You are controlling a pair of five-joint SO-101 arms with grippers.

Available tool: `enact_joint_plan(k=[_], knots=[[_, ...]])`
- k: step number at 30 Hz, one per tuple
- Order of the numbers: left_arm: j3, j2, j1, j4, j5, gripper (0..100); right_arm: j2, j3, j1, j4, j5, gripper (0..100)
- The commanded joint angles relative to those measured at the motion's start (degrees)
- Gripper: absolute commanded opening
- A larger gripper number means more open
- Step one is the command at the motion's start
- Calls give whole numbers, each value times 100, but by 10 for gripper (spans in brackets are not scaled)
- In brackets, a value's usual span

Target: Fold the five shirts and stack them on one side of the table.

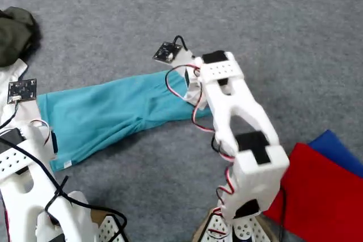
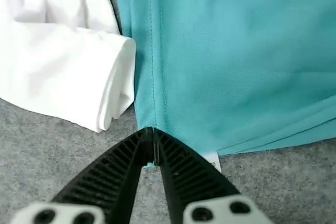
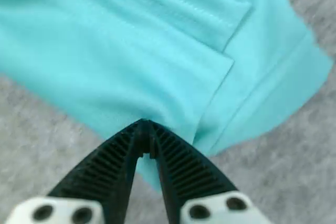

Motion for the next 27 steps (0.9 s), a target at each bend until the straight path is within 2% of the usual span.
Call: enact_joint_plan(k=[1, 9, 15, 20, 27], knots=[[-35, -127, 53, -53, 9, 20, 725, -1147, 31, -62, -44, 5], [-79, -127, 53, 141, 0, 20, 1508, -3213, -119, 835, -44, 5], [-70, -127, 62, 167, 0, 20, 1516, -3705, -145, 1213, -35, 5], [-44, -127, 53, 176, 0, 20, 1815, -3609, -154, 1187, -35, 5], [-44, -127, 9, 229, 0, 20, 2914, -3873, -233, 440, -44, 5]])
